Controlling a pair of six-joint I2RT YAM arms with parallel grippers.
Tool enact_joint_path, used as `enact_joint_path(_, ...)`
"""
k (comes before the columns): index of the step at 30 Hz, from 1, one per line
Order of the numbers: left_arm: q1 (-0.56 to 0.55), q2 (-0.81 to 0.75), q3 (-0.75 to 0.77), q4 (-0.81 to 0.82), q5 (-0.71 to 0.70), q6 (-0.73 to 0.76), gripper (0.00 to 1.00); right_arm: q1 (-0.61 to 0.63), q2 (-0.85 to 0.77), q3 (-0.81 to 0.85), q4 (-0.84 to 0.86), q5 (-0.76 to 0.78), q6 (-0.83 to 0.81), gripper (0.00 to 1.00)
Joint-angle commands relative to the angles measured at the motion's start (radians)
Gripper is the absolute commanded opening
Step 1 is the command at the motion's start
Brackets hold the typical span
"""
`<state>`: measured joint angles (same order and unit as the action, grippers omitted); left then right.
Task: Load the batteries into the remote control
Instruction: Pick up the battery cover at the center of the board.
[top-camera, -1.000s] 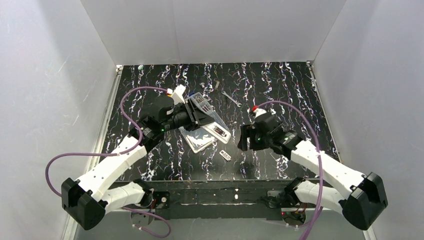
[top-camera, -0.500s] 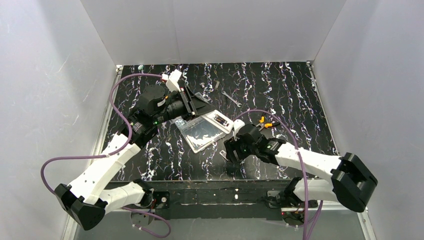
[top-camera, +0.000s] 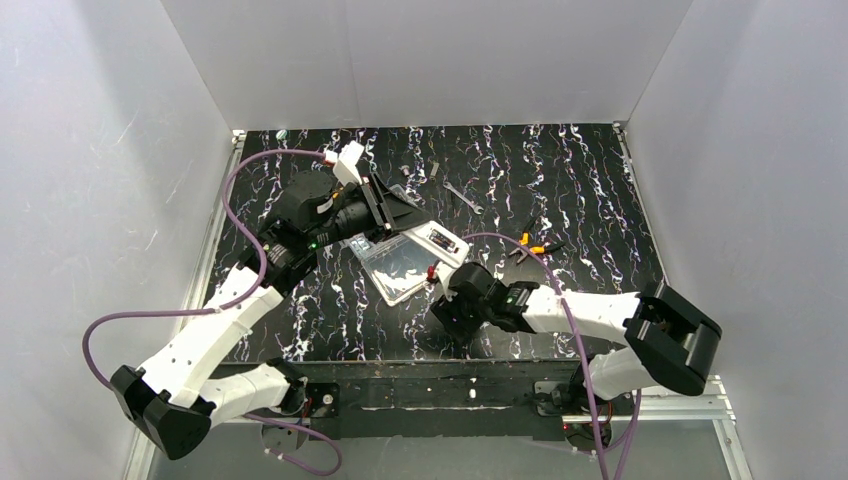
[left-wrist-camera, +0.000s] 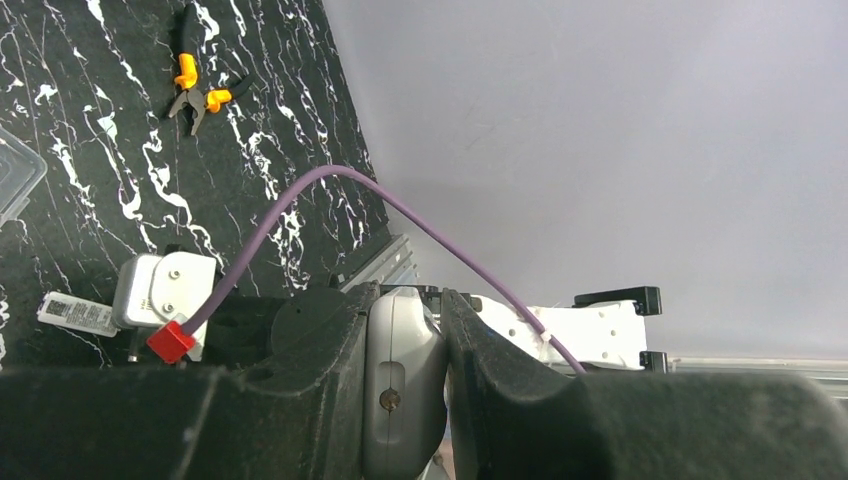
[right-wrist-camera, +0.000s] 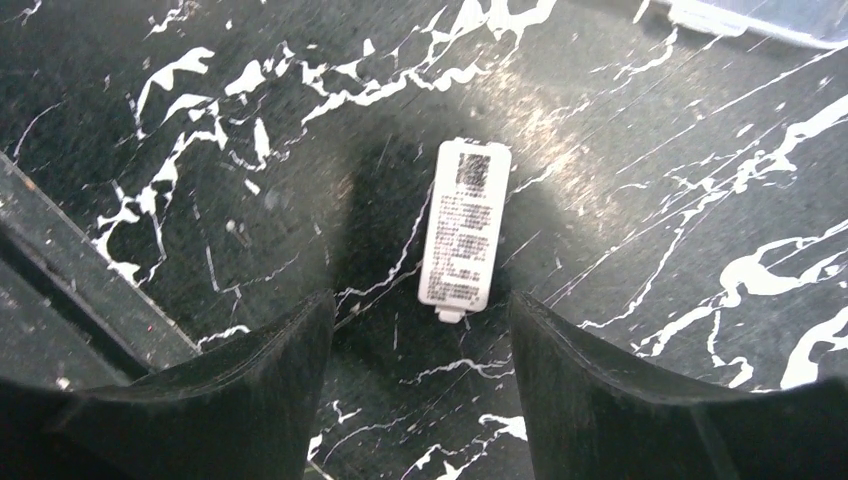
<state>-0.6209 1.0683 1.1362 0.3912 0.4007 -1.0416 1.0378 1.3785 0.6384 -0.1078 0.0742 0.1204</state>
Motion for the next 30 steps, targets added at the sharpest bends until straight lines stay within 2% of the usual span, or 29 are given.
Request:
enact_joint_path(1,0.004,-0.005,-0.002,0.070,0.026,-0.017,0.00,0.008,0.037,0.065,-0.002,0.079,-0.019,0.71)
enact_joint_path(11,0.004,-0.005,-0.016,0.081,0.030,-0.024,0.00,0.010,0.116,0.143,-0.111,0.061,0.002,0.64)
enact_joint_path(21,0.004,-0.001,-0.017,0.085,0.035,-0.027,0.00,0.013,0.145,0.151,-0.138,0.039,0.020,0.62)
enact_joint_path(30,0.004,0.008,-0.015,0.095,0.038,-0.038,0.00,0.013,0.172,0.182,-0.165,0.062,0.031,0.50)
